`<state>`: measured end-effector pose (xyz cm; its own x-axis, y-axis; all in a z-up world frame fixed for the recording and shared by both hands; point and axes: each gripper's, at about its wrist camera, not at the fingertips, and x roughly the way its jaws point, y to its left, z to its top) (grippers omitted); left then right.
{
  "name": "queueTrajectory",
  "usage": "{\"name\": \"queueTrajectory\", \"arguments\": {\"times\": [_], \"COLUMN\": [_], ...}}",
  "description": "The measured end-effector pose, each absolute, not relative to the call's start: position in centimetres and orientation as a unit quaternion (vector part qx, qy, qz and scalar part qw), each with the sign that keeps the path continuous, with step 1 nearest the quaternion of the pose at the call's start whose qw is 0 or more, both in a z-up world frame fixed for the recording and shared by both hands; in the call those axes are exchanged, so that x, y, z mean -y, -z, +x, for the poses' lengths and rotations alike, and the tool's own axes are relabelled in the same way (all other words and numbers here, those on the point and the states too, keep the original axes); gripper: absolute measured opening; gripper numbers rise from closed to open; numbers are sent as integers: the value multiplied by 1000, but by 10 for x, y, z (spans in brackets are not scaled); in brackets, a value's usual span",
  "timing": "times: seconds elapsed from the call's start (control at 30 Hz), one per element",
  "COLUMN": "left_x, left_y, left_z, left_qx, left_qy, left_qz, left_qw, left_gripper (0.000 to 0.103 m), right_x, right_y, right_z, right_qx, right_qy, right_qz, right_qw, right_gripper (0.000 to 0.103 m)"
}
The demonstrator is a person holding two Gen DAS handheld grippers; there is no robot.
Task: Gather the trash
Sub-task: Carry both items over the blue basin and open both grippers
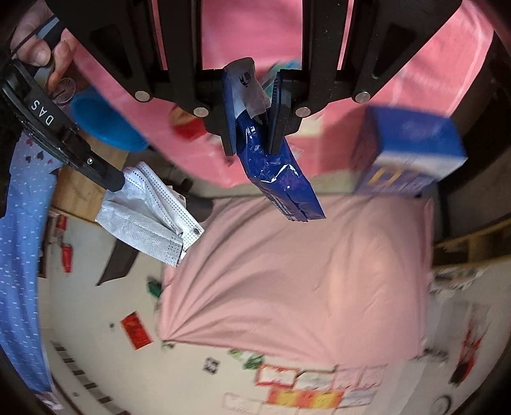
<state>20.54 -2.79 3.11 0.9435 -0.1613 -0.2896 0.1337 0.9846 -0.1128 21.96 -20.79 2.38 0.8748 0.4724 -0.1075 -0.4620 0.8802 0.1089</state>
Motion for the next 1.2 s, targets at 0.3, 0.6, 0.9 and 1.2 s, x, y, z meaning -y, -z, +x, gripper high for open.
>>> {"name": "queueTrajectory", "arguments": {"times": [0.3, 0.6, 0.9, 1.2], "left_x": [137, 257, 315, 327], "left_y": [-54, -33, 4, 30], "left_z": [265, 323, 367, 395], "left_qx": [-120, -174, -271, -337], "left_qy": [197, 292, 316, 290], "left_qz": [-12, 12, 21, 21], "left_qw": [973, 940, 909, 896], "left_gripper": [16, 16, 17, 19], "right_x": [301, 386, 429, 444], "right_y": [-37, 3, 45, 64], "right_z": [237, 258, 279, 297], "right_qx": [-34, -111, -195, -241], "right_qy": [-81, 32, 71, 71], "right_qz": [62, 118, 168, 207], "right_qw": [994, 986, 964, 946], "right_gripper": [28, 28, 28, 29]}}
